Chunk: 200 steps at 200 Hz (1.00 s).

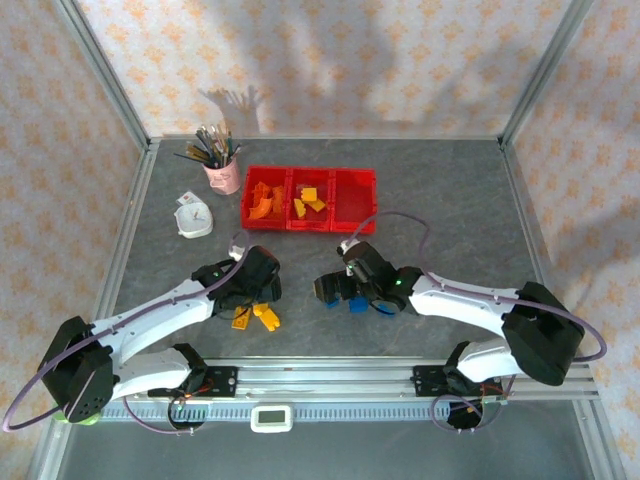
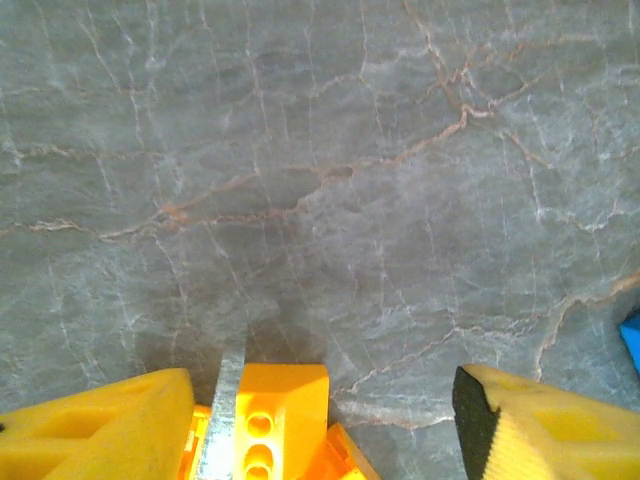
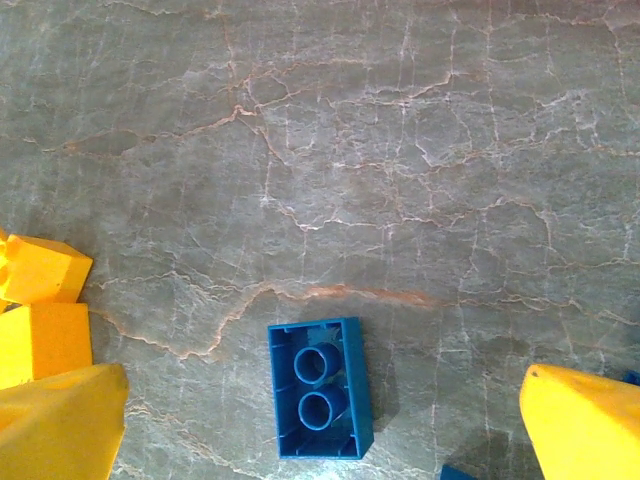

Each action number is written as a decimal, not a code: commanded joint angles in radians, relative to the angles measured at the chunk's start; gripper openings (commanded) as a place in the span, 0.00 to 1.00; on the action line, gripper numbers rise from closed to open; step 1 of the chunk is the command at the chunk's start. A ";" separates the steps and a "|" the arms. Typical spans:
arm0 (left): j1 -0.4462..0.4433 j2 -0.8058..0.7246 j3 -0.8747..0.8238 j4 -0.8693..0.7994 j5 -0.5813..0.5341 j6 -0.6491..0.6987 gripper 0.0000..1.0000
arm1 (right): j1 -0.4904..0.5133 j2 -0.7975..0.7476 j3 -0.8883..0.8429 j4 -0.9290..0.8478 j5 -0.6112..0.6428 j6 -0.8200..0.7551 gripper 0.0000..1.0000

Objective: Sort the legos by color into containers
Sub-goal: Pick up the lego from the middle-left of the table.

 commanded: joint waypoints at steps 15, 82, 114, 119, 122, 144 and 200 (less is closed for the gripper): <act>-0.017 0.006 -0.038 0.020 0.030 -0.023 0.65 | 0.006 0.002 -0.023 0.027 0.012 0.022 1.00; -0.033 0.087 -0.035 0.033 0.017 -0.008 0.53 | 0.007 -0.001 -0.036 0.028 0.015 0.023 1.00; -0.036 0.108 -0.042 0.018 -0.012 -0.014 0.52 | 0.007 0.002 -0.041 0.035 0.014 0.025 1.00; -0.037 0.109 -0.043 0.023 -0.006 -0.012 0.51 | 0.007 0.003 -0.042 0.036 0.013 0.025 1.00; -0.037 0.111 -0.044 0.027 0.000 -0.012 0.50 | 0.007 0.003 -0.041 0.036 0.013 0.025 1.00; -0.047 0.120 -0.039 0.032 0.017 -0.013 0.46 | 0.006 0.008 -0.041 0.036 0.018 0.021 1.00; -0.068 0.136 -0.042 0.000 0.004 -0.032 0.47 | 0.006 0.016 -0.044 0.044 0.014 0.021 1.00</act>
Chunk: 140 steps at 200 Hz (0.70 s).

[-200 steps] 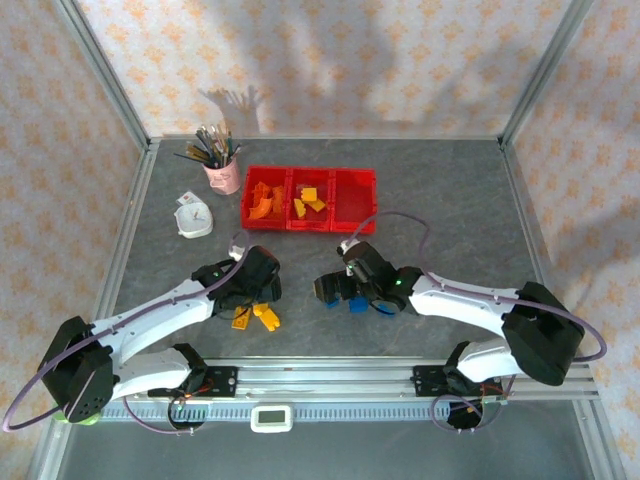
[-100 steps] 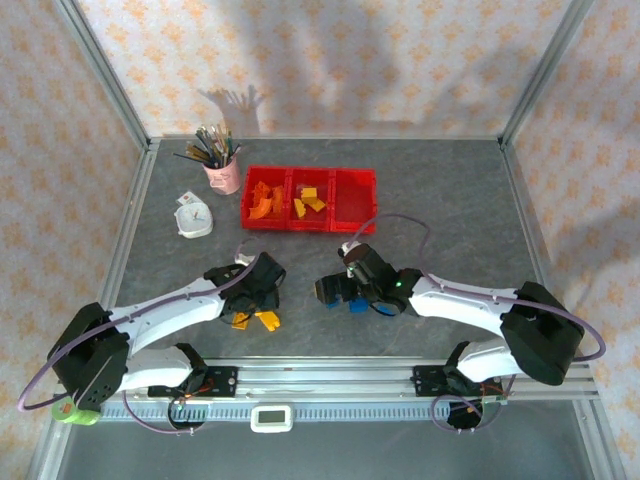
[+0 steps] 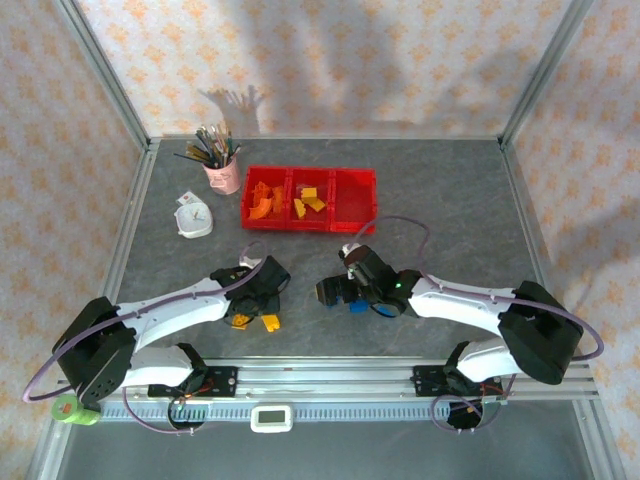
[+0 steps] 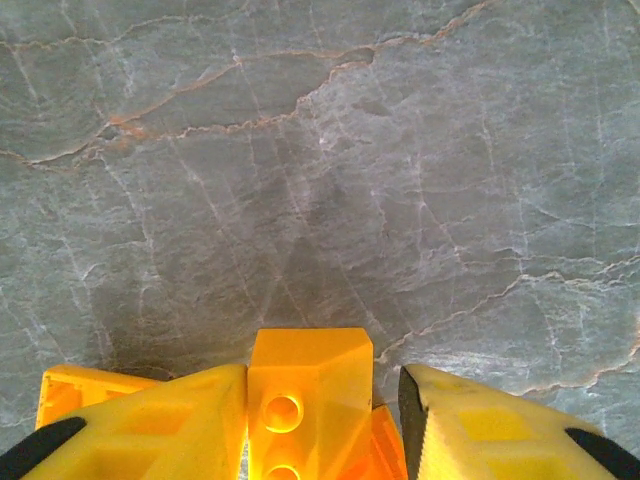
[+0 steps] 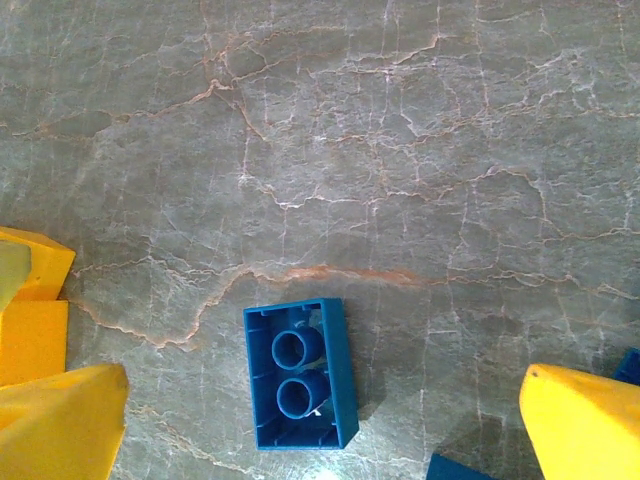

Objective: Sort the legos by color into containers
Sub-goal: Pick up the lego from the middle-left of the table.

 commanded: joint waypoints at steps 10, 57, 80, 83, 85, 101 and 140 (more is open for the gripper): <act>-0.011 0.023 -0.013 -0.027 -0.021 -0.018 0.47 | 0.006 0.009 -0.009 0.020 0.013 0.012 1.00; -0.010 0.069 -0.017 0.023 -0.014 -0.013 0.45 | 0.006 0.012 -0.014 0.025 0.014 0.016 1.00; -0.011 0.080 -0.018 0.042 -0.018 -0.010 0.39 | 0.005 0.009 -0.020 0.029 0.017 0.017 1.00; -0.011 0.082 -0.018 0.045 -0.017 -0.009 0.38 | 0.005 0.009 -0.020 0.029 0.018 0.017 1.00; -0.011 0.083 -0.018 0.046 -0.016 -0.008 0.38 | 0.005 0.010 -0.020 0.029 0.018 0.016 1.00; -0.010 0.094 -0.014 0.044 -0.019 -0.008 0.35 | 0.005 0.010 -0.017 0.027 0.021 0.017 1.00; -0.009 0.057 0.010 0.037 -0.045 -0.014 0.26 | 0.006 0.011 -0.010 0.027 0.029 0.011 1.00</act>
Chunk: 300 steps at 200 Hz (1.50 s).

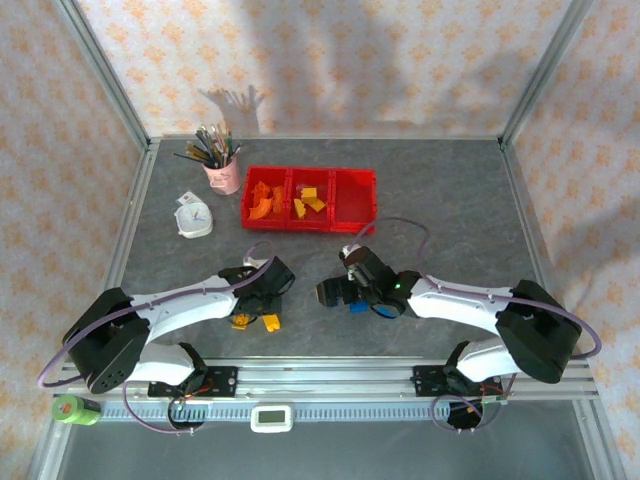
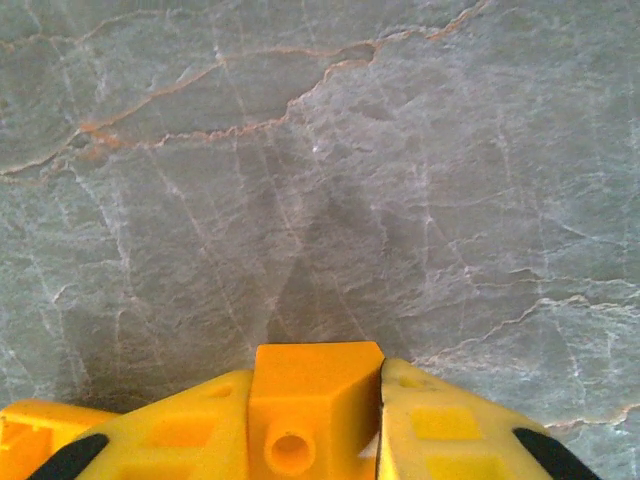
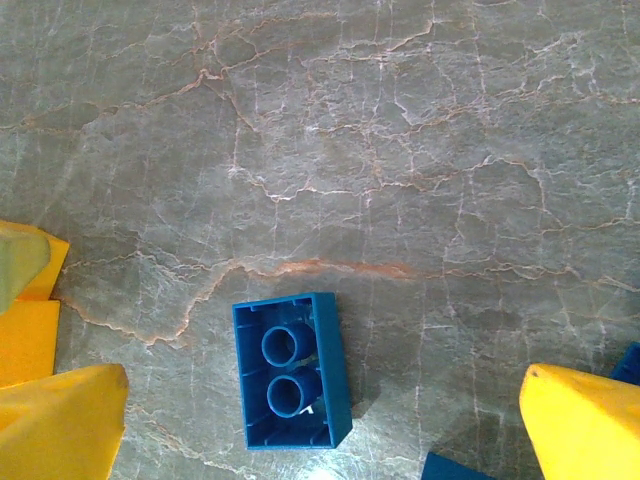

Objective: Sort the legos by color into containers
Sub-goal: Pick up the lego from the middle-left of the table, then place the lego in the container.

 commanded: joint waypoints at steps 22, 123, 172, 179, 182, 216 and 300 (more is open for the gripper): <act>-0.004 -0.027 0.028 0.010 -0.031 -0.026 0.21 | 0.006 0.002 0.004 0.021 0.031 0.011 1.00; 0.023 0.046 0.367 0.032 -0.115 0.055 0.19 | -0.170 -0.108 0.037 -0.034 0.017 0.022 1.00; 0.143 0.358 0.731 0.097 -0.131 0.162 0.19 | -0.301 -0.096 0.088 -0.028 0.001 -0.003 1.00; 0.159 0.409 0.794 0.085 -0.138 0.166 0.19 | -0.309 -0.097 0.089 -0.021 0.001 -0.005 1.00; 0.165 0.430 0.821 0.081 -0.135 0.172 0.19 | -0.311 -0.097 0.089 -0.017 0.000 -0.006 1.00; 0.223 0.676 1.071 0.043 -0.132 0.214 0.19 | -0.337 -0.092 0.097 -0.005 0.000 -0.011 1.00; 0.270 0.838 1.309 -0.001 -0.060 0.286 0.54 | -0.344 -0.091 0.122 -0.024 -0.020 -0.038 1.00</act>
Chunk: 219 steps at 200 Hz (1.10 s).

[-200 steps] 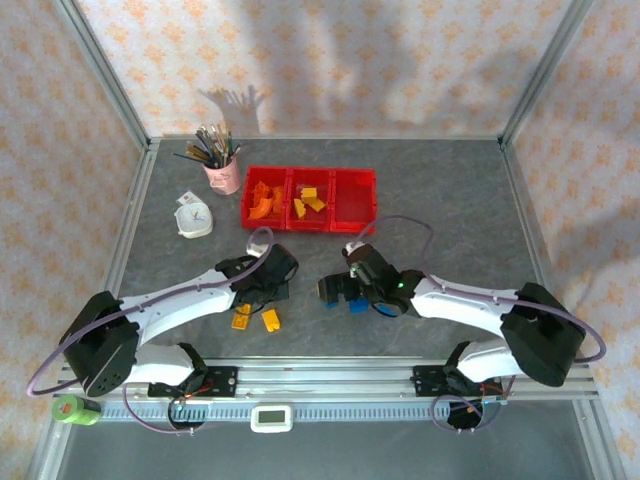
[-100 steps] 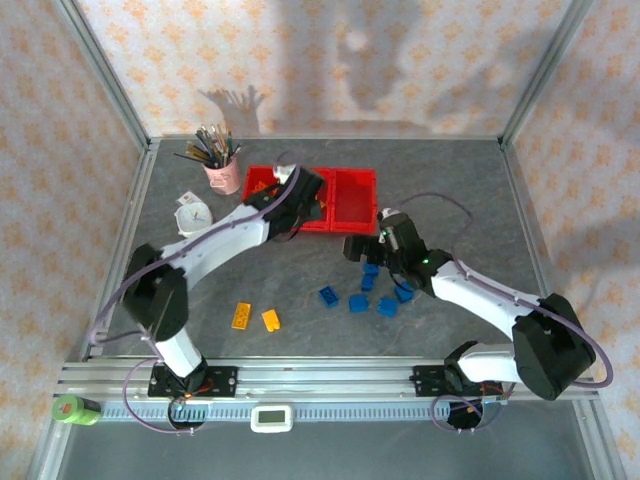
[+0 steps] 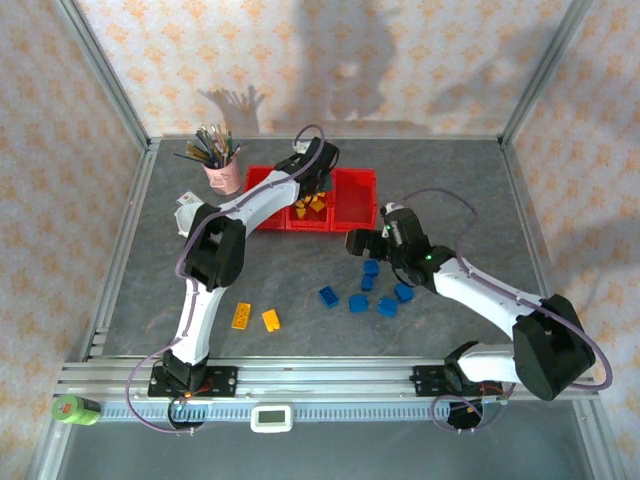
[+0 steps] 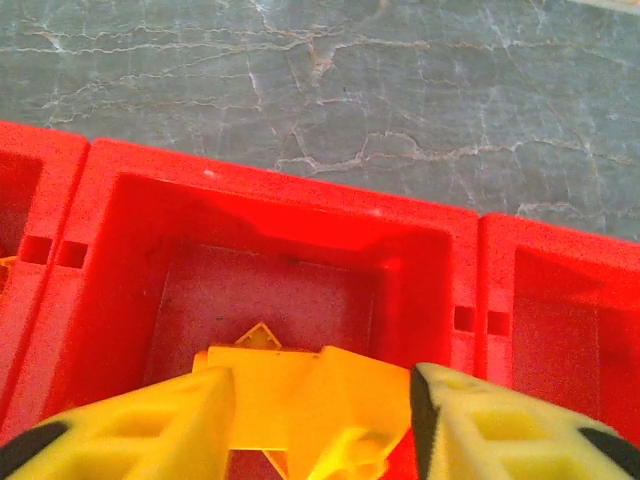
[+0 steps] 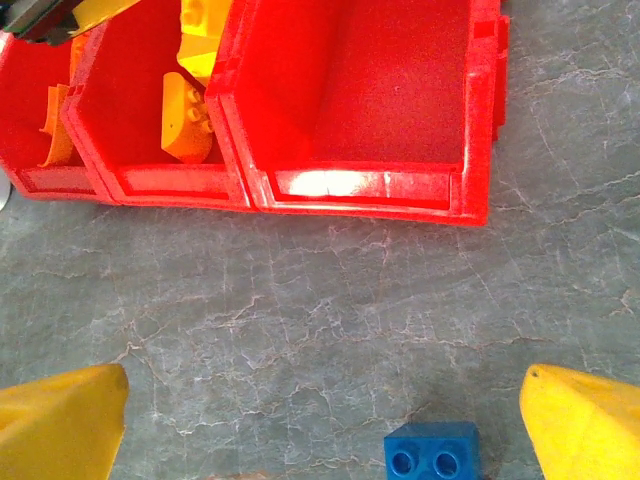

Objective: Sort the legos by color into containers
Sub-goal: Place the lego in the container, then pick up the lego from the bottom-left of the table.

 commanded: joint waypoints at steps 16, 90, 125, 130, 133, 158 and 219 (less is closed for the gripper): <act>0.007 -0.120 -0.012 -0.045 0.051 0.035 0.55 | -0.003 -0.004 0.044 -0.015 -0.032 -0.039 1.00; -0.033 -0.700 -0.718 0.032 0.018 -0.066 0.63 | 0.113 0.022 0.078 -0.070 -0.044 -0.102 1.00; -0.079 -0.916 -0.952 -0.100 -0.076 -0.165 0.68 | 0.202 0.028 0.055 -0.079 -0.043 -0.089 1.00; -0.087 -0.942 -0.979 -0.120 -0.082 -0.184 0.69 | 0.215 0.029 0.049 -0.076 -0.043 -0.081 1.00; -0.091 -0.956 -0.995 -0.131 -0.087 -0.196 0.69 | 0.225 0.030 0.046 -0.071 -0.043 -0.079 1.00; -0.131 -1.058 -1.111 -0.207 -0.100 -0.300 0.72 | 0.302 0.046 0.018 -0.048 -0.022 -0.044 1.00; -0.244 -1.116 -1.308 -0.252 -0.091 -0.492 0.80 | 0.410 0.100 -0.034 0.040 0.007 0.035 1.00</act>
